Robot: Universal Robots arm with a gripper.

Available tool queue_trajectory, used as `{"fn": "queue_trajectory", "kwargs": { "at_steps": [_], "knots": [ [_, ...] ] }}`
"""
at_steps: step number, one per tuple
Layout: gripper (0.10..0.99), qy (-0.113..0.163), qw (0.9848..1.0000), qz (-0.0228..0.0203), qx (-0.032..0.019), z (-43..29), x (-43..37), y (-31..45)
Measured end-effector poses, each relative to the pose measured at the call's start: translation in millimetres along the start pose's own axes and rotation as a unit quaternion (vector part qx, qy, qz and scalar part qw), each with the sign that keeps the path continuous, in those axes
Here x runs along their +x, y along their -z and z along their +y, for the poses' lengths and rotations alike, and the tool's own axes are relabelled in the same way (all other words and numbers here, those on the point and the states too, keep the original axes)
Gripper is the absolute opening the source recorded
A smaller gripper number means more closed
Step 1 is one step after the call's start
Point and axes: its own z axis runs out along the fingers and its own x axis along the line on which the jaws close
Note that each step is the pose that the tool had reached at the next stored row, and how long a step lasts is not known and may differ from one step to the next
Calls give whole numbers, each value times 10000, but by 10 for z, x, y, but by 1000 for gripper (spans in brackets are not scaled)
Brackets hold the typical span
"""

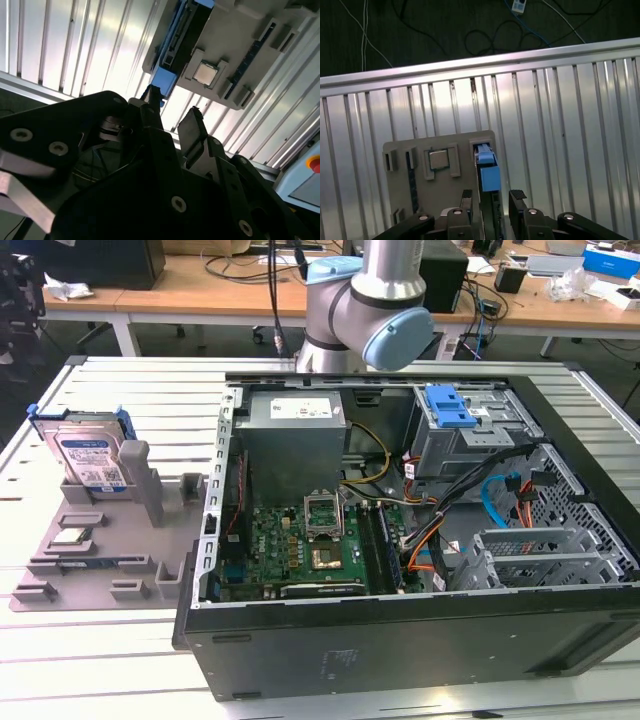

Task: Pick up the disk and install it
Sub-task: 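Pick up the disk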

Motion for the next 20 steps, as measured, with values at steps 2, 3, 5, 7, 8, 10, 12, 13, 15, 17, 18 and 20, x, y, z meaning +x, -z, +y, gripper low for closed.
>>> {"fn": "queue_trajectory", "kwargs": {
  "at_steps": [2, 3, 5, 7, 8, 10, 12, 13, 15, 17, 18, 20],
  "knots": [
    [424, 3, 10000, 0, 0, 1, -27, 0],
    [424, 4, 10000, 0, 0, 1, -27, 0],
    [424, 4, 10000, 0, 0, 0, -28, 0],
    [424, 3, 10000, 0, 0, 0, -28, 0],
    [424, 3, 10000, 0, 0, 0, -29, 0],
    [424, 4, 10000, 0, 0, 0, -29, -1],
    [424, 3, 10000, 0, 1, -2, -30, -3],
    [424, 2, 10000, 0, 1, -3, -30, -5],
    [424, 4, 10000, 0, 0, -10, -30, -17],
    [424, 3, 10000, 2, 0, -17, -31, -30],
    [424, 4, 10000, 2, 0, -21, -31, -39],
    [424, 3, 10000, 2, 0, -29, -32, -58]
  ]
}}
